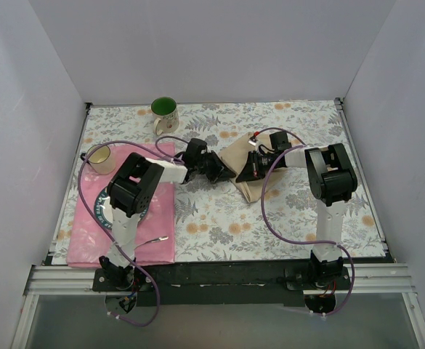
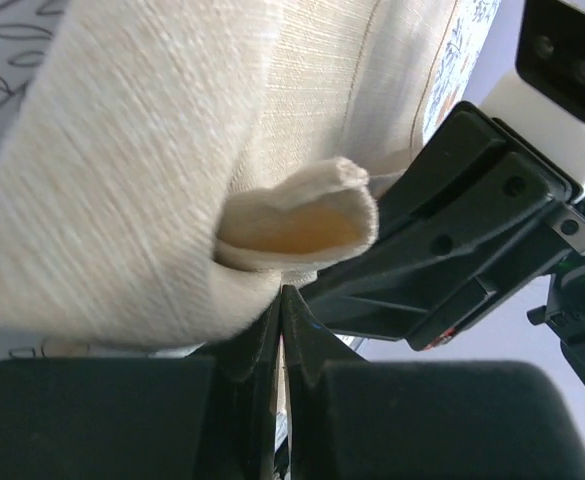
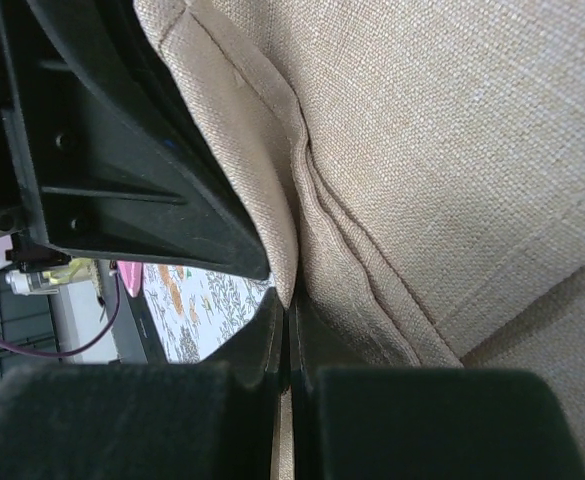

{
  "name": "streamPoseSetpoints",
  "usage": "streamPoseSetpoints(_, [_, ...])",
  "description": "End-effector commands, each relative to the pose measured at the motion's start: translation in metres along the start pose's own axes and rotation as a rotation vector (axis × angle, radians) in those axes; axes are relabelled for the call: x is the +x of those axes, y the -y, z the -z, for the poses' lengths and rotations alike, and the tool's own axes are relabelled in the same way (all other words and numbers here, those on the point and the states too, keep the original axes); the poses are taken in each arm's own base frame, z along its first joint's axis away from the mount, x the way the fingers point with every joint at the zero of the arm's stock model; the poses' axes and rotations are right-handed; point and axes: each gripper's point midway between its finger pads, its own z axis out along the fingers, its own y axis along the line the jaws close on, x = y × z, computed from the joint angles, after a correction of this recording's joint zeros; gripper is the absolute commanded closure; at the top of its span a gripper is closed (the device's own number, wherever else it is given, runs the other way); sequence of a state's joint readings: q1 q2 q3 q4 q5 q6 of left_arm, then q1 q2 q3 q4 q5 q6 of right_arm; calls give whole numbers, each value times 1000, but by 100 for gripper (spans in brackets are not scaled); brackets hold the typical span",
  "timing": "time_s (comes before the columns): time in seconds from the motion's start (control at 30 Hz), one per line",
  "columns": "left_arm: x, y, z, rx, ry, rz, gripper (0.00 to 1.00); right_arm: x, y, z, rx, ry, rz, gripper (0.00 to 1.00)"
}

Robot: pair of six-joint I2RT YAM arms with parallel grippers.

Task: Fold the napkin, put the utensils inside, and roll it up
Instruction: Roll the napkin with the utensil

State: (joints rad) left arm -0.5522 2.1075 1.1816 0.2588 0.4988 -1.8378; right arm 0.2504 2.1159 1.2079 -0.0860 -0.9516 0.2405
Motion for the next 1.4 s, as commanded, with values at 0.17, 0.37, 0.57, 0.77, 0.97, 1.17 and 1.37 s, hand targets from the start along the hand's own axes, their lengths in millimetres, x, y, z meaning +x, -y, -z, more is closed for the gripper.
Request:
streamPoseSetpoints(0.17, [-9,-6,-13,22,49,-1,100,9,16,2,64,-8,-21,99])
streamPoseSetpoints(0.37, [-11,-26,-18,-51,54,27,100,4,12,14,157,-17,23,89])
streamPoseSetpoints(0.57, [-7,-43,-24,-99,38,61,100,-14,-8,30,246,-14,97,77])
streamPoseSetpoints(0.77, [-8,-47,-26,-120,35,67,100,-32,-29,51,376,-19,206,54])
streamPoseSetpoints(0.97, [-9,-43,-27,-120,26,61,100,-15,-36,59,598,-35,481,21])
streamPoseSetpoints(1.17, [-6,-45,-27,-125,13,68,100,15,-35,49,754,-2,700,18])
streamPoseSetpoints(1.37, [-8,-44,-26,-124,14,70,100,32,-22,56,981,-39,814,21])
